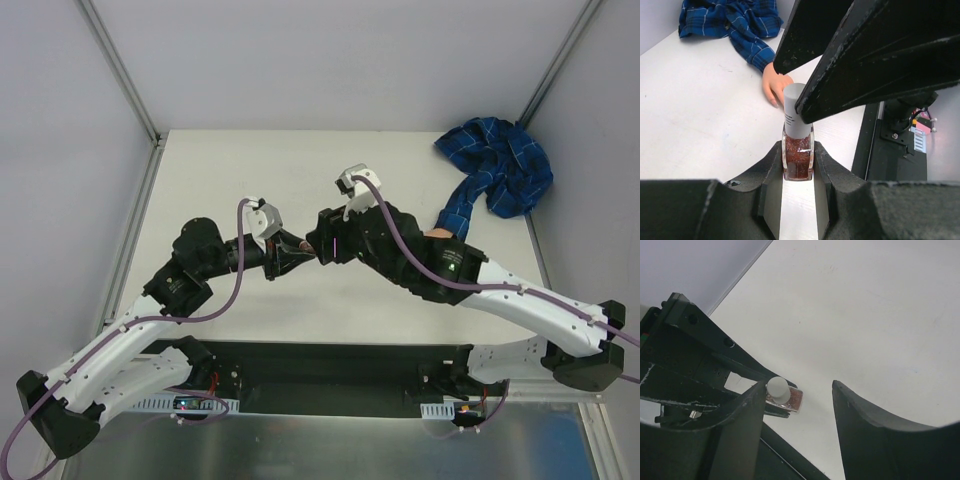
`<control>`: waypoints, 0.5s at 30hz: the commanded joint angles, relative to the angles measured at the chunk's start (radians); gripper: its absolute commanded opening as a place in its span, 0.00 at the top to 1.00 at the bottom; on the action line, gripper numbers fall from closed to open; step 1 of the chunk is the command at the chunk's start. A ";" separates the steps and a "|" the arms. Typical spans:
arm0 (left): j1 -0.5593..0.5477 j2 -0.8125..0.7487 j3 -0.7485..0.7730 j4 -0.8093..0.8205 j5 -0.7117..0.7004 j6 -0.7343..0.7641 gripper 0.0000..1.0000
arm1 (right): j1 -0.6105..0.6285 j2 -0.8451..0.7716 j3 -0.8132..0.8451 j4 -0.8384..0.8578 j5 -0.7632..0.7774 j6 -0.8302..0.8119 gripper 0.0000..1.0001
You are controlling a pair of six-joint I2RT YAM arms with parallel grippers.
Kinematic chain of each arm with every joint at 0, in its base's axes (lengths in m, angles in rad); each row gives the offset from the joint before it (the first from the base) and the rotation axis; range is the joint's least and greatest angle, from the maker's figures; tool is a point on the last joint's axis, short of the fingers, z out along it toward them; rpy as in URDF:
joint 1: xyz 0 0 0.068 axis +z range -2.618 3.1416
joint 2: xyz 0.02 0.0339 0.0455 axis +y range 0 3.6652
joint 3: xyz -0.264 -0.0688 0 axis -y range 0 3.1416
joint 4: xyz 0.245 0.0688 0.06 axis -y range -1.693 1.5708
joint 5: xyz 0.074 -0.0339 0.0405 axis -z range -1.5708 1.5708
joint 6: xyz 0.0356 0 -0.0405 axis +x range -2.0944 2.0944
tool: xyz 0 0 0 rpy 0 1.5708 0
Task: Paint the nails
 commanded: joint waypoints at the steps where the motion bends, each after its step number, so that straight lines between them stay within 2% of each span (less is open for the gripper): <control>1: -0.006 -0.011 0.004 0.015 -0.028 0.016 1.00 | 0.033 0.033 0.027 0.088 0.125 -0.018 0.43; 4: -0.006 -0.012 0.004 0.014 -0.032 0.018 1.00 | 0.044 0.058 0.039 0.095 0.149 -0.032 0.46; 5: -0.006 -0.012 0.003 0.011 -0.035 0.021 1.00 | 0.047 0.067 0.043 0.095 0.150 -0.032 0.50; 10: -0.006 -0.020 0.006 0.008 -0.035 0.022 1.00 | 0.049 0.083 0.046 0.103 0.123 -0.043 0.53; 13: -0.006 -0.017 0.007 0.008 -0.023 0.024 1.00 | 0.049 0.067 0.027 0.118 0.109 -0.060 0.65; 14: -0.006 -0.015 0.010 0.008 0.000 0.022 1.00 | 0.049 0.061 0.023 0.120 0.107 -0.066 0.78; 15: -0.006 -0.009 0.012 0.008 0.012 0.021 1.00 | 0.044 0.055 0.018 0.120 0.097 -0.072 0.85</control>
